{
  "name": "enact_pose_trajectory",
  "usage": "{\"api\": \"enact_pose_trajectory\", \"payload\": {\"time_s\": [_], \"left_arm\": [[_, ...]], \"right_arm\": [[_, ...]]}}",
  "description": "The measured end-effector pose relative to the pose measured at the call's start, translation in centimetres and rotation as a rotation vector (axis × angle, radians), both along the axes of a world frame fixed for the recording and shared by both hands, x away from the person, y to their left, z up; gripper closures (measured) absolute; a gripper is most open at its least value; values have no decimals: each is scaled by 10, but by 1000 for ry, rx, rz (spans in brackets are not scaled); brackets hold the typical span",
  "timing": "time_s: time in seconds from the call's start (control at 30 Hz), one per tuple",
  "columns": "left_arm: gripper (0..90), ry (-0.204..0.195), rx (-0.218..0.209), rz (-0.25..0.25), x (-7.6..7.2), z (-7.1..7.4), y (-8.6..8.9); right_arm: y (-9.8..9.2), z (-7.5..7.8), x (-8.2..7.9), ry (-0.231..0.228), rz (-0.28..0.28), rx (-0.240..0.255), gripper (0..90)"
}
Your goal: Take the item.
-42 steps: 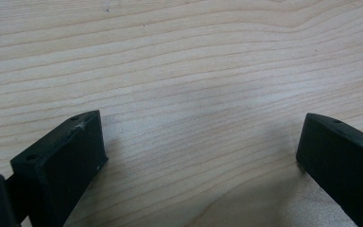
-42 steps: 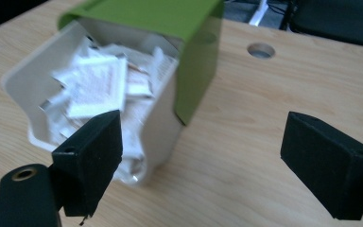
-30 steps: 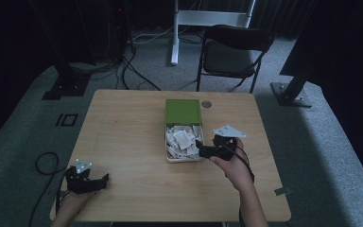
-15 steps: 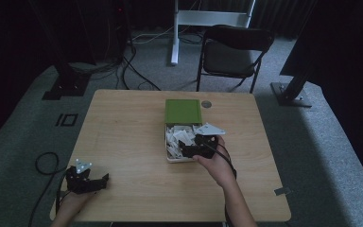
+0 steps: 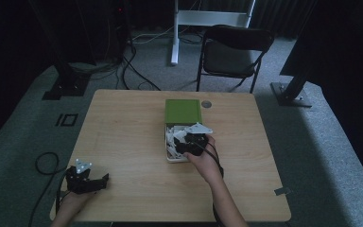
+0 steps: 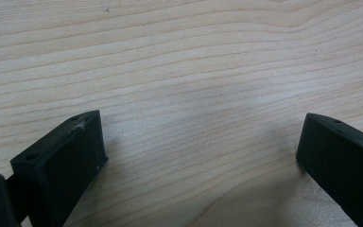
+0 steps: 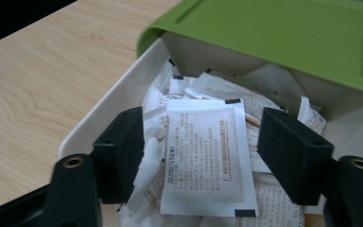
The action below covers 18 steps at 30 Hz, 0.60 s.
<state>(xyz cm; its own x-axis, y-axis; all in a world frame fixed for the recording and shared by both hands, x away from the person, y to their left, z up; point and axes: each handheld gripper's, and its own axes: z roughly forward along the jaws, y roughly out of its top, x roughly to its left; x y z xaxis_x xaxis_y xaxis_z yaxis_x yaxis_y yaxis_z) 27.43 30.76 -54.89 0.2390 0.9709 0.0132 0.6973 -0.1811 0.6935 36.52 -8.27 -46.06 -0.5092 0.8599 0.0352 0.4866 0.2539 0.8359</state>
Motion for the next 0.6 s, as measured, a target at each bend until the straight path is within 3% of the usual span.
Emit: {"api": "enact_pose_trajectory", "payload": {"time_s": [0.1, 0.6], "left_arm": [[27, 0, 0, 0, 0, 0, 0], [27, 0, -1, 1, 0, 0, 0]], "right_arm": [[0, -5, 2, 2, -19, -6, 357], [5, -20, 4, 40, -6, -22, 407]]}}
